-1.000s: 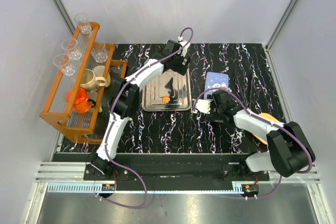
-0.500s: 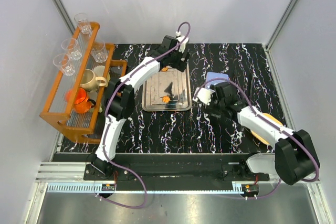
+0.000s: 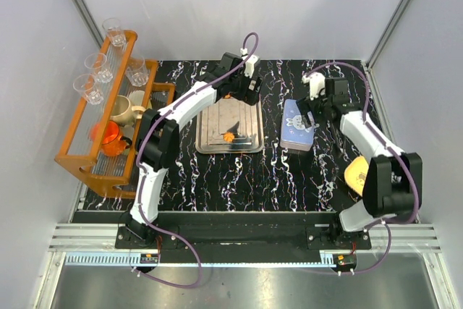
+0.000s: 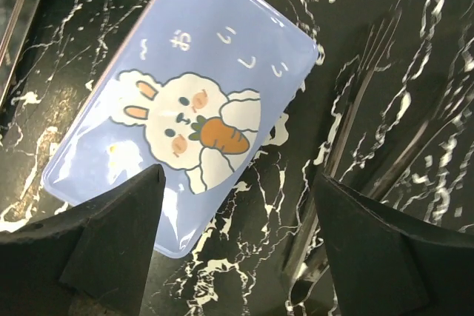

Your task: Pack the cookies

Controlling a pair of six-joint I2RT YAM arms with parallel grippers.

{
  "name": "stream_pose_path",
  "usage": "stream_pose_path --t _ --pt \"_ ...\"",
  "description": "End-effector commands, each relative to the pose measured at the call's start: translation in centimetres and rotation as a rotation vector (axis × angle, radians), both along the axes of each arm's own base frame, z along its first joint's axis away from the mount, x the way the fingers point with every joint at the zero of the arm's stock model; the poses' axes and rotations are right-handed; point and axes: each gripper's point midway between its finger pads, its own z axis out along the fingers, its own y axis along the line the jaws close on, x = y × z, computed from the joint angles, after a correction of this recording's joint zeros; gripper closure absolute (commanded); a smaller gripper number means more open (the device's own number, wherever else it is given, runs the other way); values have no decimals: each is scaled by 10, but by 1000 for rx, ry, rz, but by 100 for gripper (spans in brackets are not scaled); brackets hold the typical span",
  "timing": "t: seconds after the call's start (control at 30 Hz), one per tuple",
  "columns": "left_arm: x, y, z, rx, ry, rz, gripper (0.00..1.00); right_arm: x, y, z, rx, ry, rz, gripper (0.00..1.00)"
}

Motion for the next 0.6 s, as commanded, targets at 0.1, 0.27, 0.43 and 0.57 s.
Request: stream_pose_path --t 0.1,0.27,0.43,0.57 --pt "-5 -10 48 -88 -76 -28 7 8 9 -28 324 224 -105 12" --pt "-7 -7 51 -86 -89 -27 7 19 12 -39 374 267 -122 12" --pt "-8 -3 54 -73 -109 -25 8 29 17 -52 403 303 -112 13" --pt "-10 3 55 -63 -127 -18 8 36 21 -54 426 311 -91 14"
